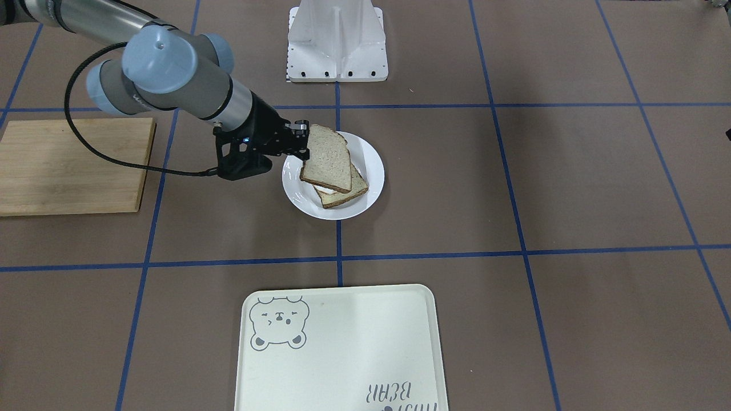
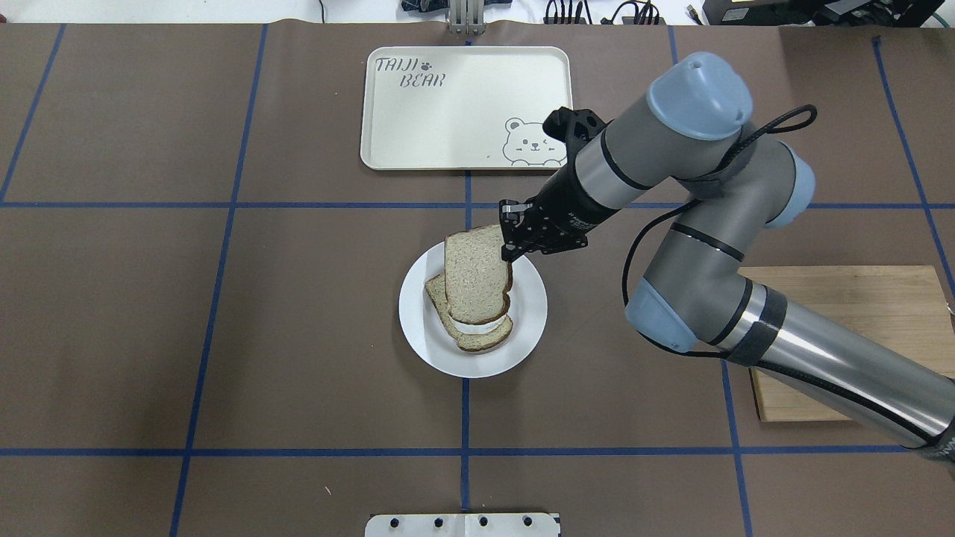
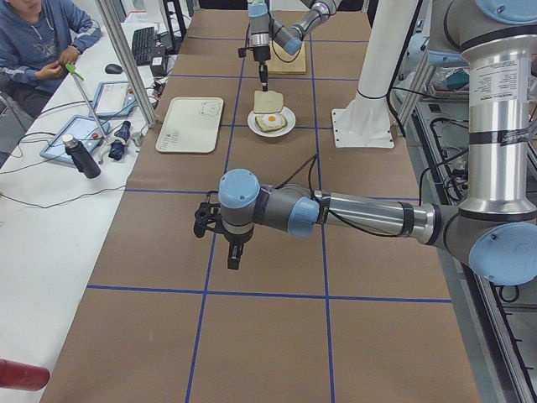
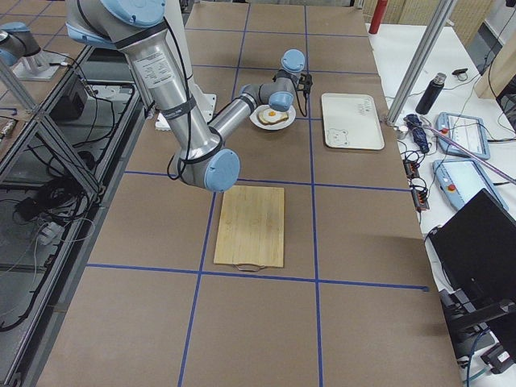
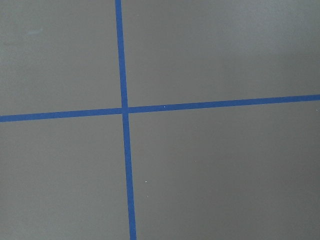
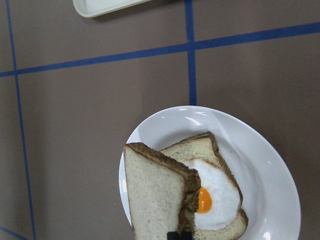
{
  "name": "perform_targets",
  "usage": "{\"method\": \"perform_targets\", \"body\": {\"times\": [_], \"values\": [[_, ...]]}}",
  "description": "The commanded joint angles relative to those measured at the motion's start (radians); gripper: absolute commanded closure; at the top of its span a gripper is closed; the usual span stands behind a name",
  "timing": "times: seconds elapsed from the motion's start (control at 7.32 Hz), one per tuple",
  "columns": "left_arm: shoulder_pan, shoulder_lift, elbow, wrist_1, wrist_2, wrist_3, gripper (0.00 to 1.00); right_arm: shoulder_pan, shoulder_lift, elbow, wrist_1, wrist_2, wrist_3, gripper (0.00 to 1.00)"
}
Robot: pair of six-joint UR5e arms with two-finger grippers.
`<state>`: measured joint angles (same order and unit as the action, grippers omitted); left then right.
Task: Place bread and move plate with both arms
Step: 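Carry the bread slice with the right gripper onto the bread on the white plate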
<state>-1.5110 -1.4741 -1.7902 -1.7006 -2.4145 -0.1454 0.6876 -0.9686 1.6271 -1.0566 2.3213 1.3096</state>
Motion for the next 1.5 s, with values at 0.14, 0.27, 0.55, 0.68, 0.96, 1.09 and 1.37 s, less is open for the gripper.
{"method": "perform_targets", "body": {"times": [0.14, 0.27, 0.55, 0.68, 0.96, 1.09, 1.37], "values": [[0.0, 0.0, -0.003, 0.001, 0.0, 0.0, 0.02, -0.025, 0.008, -0.079, 0.0, 0.001, -0.387, 1.0], [0.0, 0.0, -0.003, 0.001, 0.0, 0.0, 0.02, -0.036, 0.022, -0.105, 0.003, 0.001, -0.421, 1.0], [0.0, 0.0, 0.003, 0.001, 0.0, 0.001, 0.02, -0.048, 0.028, -0.151, 0.09, 0.003, -0.418, 1.0], [0.0, 0.0, 0.003, 0.001, 0.0, 0.001, 0.02, -0.049, 0.028, -0.179, 0.13, 0.015, -0.418, 1.0], [0.0, 0.0, 0.003, 0.001, 0.0, 0.0, 0.02, -0.048, 0.025, -0.185, 0.133, 0.024, -0.418, 1.0], [0.0, 0.0, 0.003, 0.001, 0.0, 0.0, 0.02, -0.048, 0.027, -0.185, 0.135, 0.023, -0.418, 0.72], [0.005, -0.024, 0.012, 0.0, 0.0, -0.04, 0.02, -0.045, 0.022, -0.182, 0.135, 0.018, -0.411, 0.0]]}}
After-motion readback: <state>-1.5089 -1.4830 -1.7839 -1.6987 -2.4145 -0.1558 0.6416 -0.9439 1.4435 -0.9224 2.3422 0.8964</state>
